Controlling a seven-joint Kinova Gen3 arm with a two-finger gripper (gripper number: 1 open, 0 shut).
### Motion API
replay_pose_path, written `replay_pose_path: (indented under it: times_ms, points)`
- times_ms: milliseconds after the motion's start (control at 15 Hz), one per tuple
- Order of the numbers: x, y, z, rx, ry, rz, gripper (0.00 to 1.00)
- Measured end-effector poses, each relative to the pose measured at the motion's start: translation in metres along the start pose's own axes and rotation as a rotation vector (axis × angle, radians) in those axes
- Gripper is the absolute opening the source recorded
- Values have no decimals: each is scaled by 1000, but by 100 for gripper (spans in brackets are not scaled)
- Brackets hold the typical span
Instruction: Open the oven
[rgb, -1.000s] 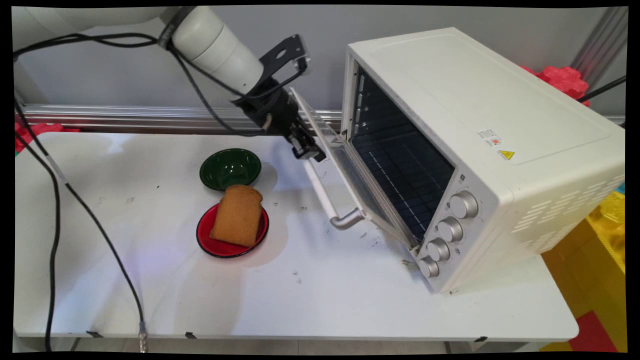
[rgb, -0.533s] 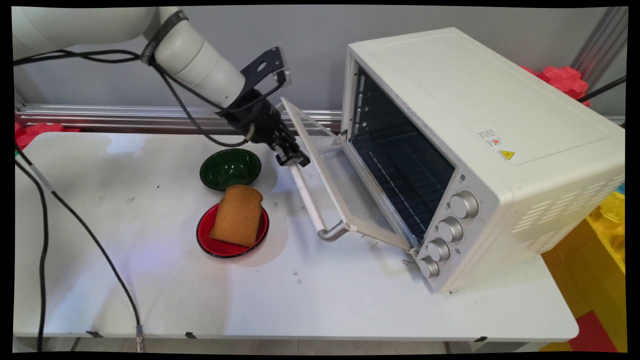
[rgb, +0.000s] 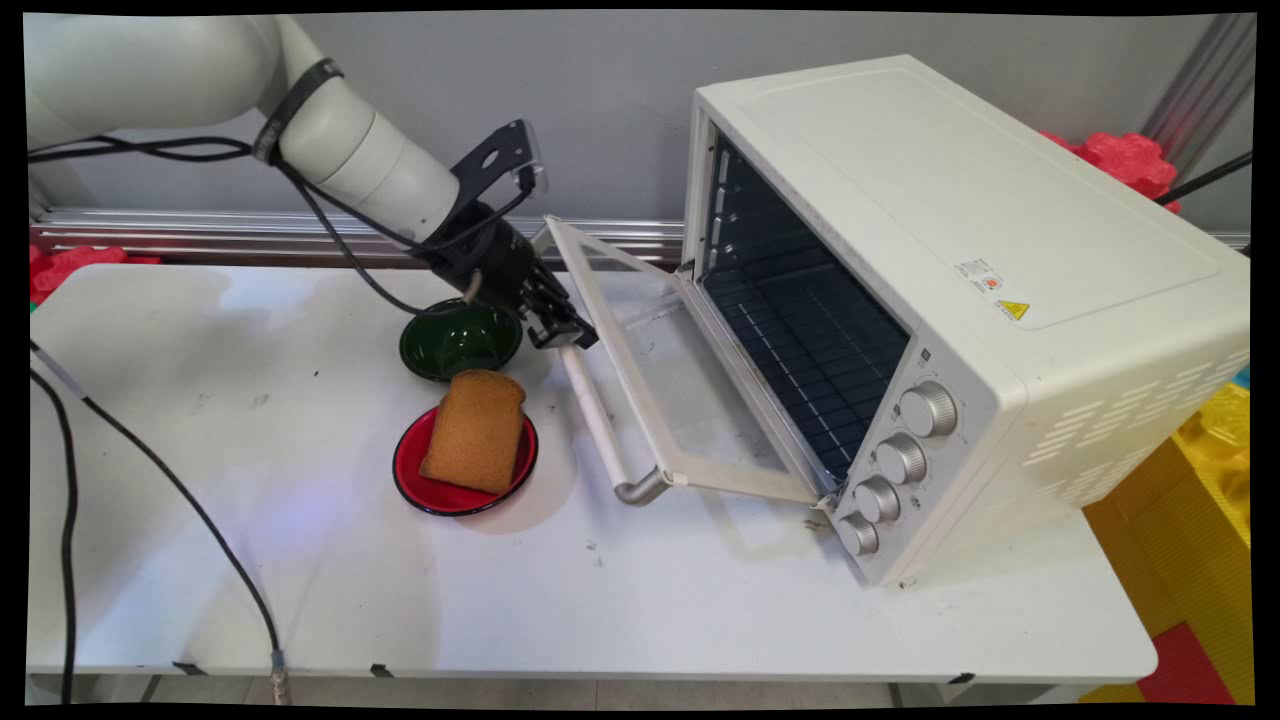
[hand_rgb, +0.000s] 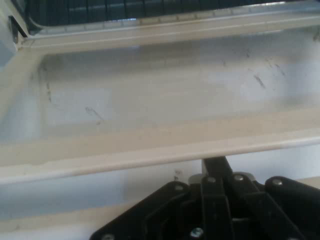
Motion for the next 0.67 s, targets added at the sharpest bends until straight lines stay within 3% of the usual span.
replay_pose_path:
  times_ms: [667]
  points:
    - [-34,1,3,-28,52,1,0]
